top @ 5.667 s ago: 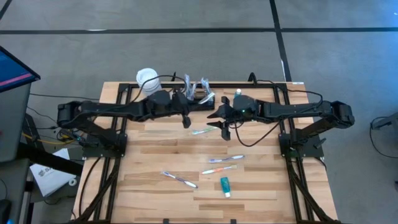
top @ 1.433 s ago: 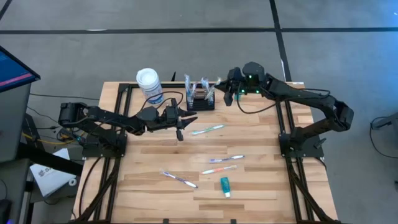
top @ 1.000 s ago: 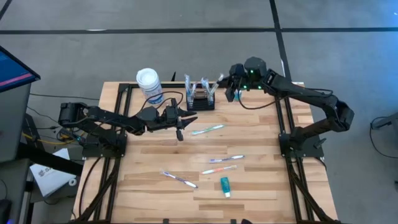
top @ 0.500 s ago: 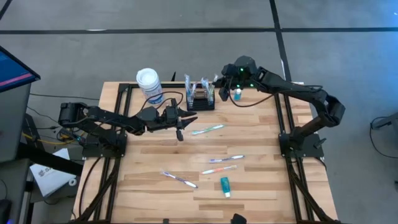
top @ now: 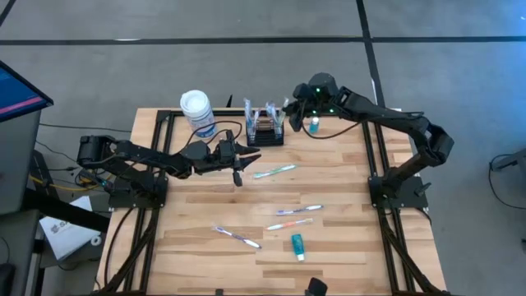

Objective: Pick & Place toothbrushing station
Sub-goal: Put the top green toothbrush into the black wire organizer

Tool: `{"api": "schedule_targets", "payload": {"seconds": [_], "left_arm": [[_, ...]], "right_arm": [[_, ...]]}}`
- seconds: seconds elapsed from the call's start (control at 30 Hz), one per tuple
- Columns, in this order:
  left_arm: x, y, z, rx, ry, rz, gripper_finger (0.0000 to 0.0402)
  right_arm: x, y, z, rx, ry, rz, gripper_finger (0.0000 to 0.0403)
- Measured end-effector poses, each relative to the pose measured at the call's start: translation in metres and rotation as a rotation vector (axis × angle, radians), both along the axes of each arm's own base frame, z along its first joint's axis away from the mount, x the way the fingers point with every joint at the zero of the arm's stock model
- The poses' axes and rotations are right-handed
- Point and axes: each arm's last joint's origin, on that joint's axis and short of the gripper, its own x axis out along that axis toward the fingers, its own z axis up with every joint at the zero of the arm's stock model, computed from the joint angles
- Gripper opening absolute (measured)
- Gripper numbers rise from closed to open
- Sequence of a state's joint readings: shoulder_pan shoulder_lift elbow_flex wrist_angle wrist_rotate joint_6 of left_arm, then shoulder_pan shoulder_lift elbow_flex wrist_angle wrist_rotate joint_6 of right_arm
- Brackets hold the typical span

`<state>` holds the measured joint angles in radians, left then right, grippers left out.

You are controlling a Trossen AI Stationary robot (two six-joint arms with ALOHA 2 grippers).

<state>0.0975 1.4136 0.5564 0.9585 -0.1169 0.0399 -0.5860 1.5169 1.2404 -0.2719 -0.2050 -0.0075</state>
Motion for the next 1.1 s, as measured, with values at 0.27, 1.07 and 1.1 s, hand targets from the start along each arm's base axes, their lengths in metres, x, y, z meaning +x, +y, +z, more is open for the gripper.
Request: {"api": "schedule_targets", "payload": {"seconds": [0.27, 1.07, 1.1], "left_arm": [[0.0, 0.0, 0.0, 0.0, 0.0, 0.0, 0.0076], [0.0, -0.004, -0.001, -0.001, 0.004, -0.014, 0.0076], [0.0, -0.004, -0.001, -0.001, 0.004, -0.015, 0.0076]], "right_arm": [[0.003, -0.002, -0.002, 0.001, -0.002, 0.003, 0.0001], [0.027, -0.018, -0.06, 0.121, 0.113, 0.07, 0.0003], [0.028, -0.018, -0.062, 0.121, 0.116, 0.072, 0.0004]]}}
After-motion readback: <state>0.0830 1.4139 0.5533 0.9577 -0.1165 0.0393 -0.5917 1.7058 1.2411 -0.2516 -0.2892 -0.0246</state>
